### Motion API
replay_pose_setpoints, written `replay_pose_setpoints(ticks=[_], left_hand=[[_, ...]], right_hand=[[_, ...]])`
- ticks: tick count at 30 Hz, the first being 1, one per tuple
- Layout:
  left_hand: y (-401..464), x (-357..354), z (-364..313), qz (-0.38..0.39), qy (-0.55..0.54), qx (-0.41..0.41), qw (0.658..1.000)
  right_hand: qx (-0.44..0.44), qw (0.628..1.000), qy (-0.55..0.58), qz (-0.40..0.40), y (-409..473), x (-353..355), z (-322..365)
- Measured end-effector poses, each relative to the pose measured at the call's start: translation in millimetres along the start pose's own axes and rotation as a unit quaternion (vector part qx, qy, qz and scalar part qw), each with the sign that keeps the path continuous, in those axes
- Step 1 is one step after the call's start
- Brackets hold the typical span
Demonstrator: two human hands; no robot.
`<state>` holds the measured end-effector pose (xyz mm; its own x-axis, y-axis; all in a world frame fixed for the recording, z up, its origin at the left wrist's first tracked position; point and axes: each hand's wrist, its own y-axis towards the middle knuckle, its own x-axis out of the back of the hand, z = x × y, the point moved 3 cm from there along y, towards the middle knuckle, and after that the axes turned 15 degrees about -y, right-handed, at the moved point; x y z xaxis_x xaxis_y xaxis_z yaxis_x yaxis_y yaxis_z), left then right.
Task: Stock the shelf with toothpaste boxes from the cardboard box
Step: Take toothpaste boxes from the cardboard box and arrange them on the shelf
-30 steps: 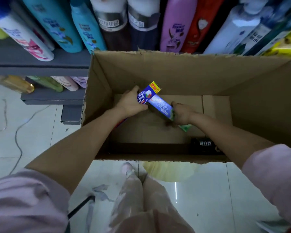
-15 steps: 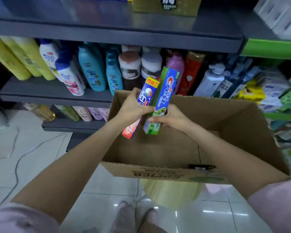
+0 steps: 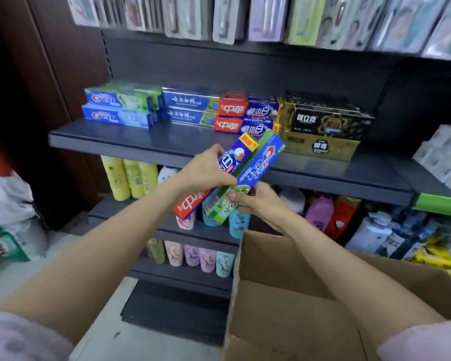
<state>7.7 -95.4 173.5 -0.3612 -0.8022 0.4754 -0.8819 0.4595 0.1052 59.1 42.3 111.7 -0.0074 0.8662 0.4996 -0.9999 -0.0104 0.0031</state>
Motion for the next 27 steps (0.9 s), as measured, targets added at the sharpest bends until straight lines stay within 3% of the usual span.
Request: replay_pose_setpoints(ticks=[2, 5, 7, 10, 12, 16, 18, 20, 22, 24, 27], left_hand=[[6, 39, 4, -0.004, 0.067, -0.027, 0.997], [22, 103, 15, 0.014, 0.145, -0.035, 0.989], [34, 140, 24, 0.028, 0.179, -0.043, 0.982], [47, 189, 34, 0.039, 0.212, -0.06, 0.975], [53, 216, 39, 0.032, 0.22, -0.065, 0.973], [65, 268, 58, -0.006, 0.153, -0.053, 0.987], [70, 283, 67, -0.026, 0.058, -0.038, 0.997], [72, 295, 72, -0.052, -0.008, -0.037, 0.998], [76, 308, 78, -0.077, -0.037, -0.036, 0.996], [80, 325, 83, -0.105, -0.041, -0.034, 0.993], [80, 357, 91, -0.167, 0.03, -0.059, 0.984]], right_hand=[[0.009, 0.984, -0.103, -0.144, 25, -8, 25], [0.021, 0.924, -0.197, -0.326, 52, -19, 74], [0.059, 0.884, -0.321, -0.335, 72, -31, 101], [0.098, 0.852, -0.47, -0.209, 116, -59, 134], [0.1, 0.882, -0.427, -0.175, 138, -71, 152], [-0.006, 0.962, -0.132, -0.239, 172, -91, 177], [-0.047, 0.987, 0.022, -0.155, 190, -115, 180], [-0.02, 0.989, 0.133, -0.057, 202, -140, 192], [0.015, 0.984, 0.165, -0.071, 214, -152, 207], [0.029, 0.981, 0.134, -0.136, 230, -149, 223], [0.048, 0.979, -0.042, -0.193, 255, -140, 243]])
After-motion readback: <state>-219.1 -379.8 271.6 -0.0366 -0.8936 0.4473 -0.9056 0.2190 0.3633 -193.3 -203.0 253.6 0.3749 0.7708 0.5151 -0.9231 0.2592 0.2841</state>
